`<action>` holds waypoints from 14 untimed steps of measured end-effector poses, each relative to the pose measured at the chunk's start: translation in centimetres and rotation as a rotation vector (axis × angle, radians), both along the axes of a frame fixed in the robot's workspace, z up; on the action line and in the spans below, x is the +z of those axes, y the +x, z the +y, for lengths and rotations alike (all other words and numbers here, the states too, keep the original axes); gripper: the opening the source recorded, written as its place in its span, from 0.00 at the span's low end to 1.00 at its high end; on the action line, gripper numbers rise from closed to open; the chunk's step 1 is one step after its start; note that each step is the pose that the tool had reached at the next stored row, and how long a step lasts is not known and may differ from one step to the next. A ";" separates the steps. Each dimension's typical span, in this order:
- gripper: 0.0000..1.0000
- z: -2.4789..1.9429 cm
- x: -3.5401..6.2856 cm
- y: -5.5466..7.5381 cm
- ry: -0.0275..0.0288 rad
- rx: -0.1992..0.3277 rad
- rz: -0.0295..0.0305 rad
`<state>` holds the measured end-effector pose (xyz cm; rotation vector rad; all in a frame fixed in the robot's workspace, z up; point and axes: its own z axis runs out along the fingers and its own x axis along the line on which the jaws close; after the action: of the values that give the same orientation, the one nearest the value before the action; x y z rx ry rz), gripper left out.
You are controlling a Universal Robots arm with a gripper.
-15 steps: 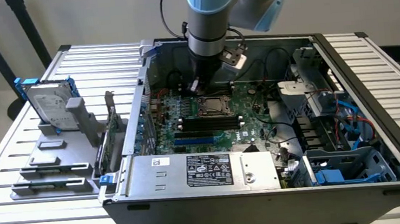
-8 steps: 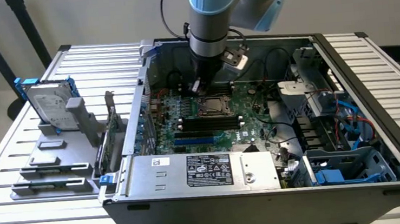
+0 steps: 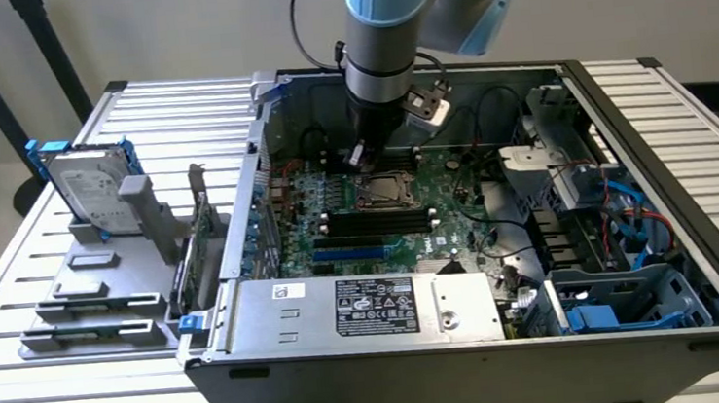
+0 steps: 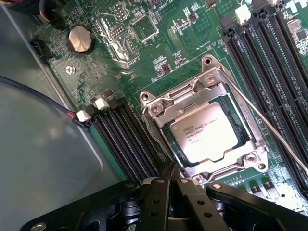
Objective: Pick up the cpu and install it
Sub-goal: 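Install the first cpu locking lever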
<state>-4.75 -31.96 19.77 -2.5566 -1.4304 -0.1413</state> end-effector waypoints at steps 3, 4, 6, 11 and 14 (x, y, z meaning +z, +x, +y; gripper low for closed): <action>0.11 -0.02 -0.02 0.3 -0.0011 0.000 0.0014; 0.11 -0.03 -0.03 0.4 -0.0013 0.000 0.0018; 0.11 -0.05 -0.07 0.6 -0.0013 0.000 0.0022; 0.11 -0.06 -0.09 0.8 -0.0013 0.000 0.0038; 0.11 -0.06 -0.01 0.7 -0.0007 0.000 0.0035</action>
<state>-4.06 -32.01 19.75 -2.5560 -1.4296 -0.1363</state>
